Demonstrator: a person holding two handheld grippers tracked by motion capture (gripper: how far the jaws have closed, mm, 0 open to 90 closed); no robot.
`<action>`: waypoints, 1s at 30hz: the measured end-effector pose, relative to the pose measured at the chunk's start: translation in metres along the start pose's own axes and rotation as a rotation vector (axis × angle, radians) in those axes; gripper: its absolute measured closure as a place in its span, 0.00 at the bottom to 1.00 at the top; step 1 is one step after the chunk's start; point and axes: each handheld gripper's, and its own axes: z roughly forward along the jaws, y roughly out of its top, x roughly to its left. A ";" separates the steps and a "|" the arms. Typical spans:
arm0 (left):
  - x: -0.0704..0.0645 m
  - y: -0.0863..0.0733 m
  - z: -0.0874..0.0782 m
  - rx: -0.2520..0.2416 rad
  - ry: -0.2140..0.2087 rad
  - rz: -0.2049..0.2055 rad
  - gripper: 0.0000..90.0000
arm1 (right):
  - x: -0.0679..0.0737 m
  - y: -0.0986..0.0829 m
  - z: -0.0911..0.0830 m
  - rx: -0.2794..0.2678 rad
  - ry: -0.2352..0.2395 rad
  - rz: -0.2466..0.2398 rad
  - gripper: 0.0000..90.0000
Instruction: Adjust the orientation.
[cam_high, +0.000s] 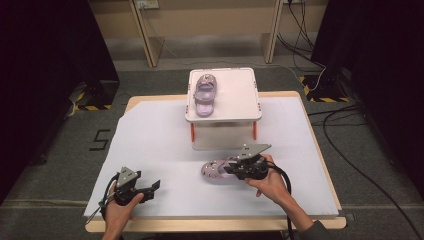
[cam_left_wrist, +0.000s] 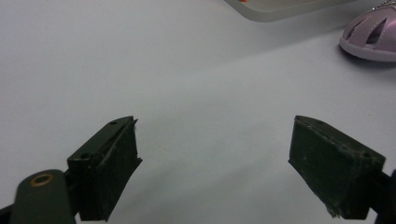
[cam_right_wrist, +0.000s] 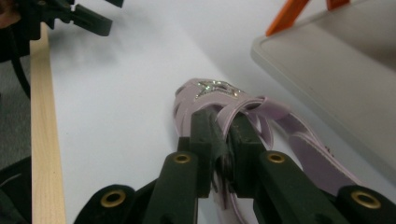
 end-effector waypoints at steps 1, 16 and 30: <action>0.000 0.000 0.000 0.001 -0.001 0.000 0.17 | 0.000 -0.002 0.000 -0.006 0.005 0.023 0.90; -0.001 0.000 0.000 0.003 -0.002 0.002 0.17 | 0.037 -0.002 -0.002 0.004 0.088 0.035 0.58; -0.001 0.000 0.000 0.007 -0.003 0.003 0.17 | 0.015 -0.007 -0.016 -0.013 -0.064 -0.037 0.48</action>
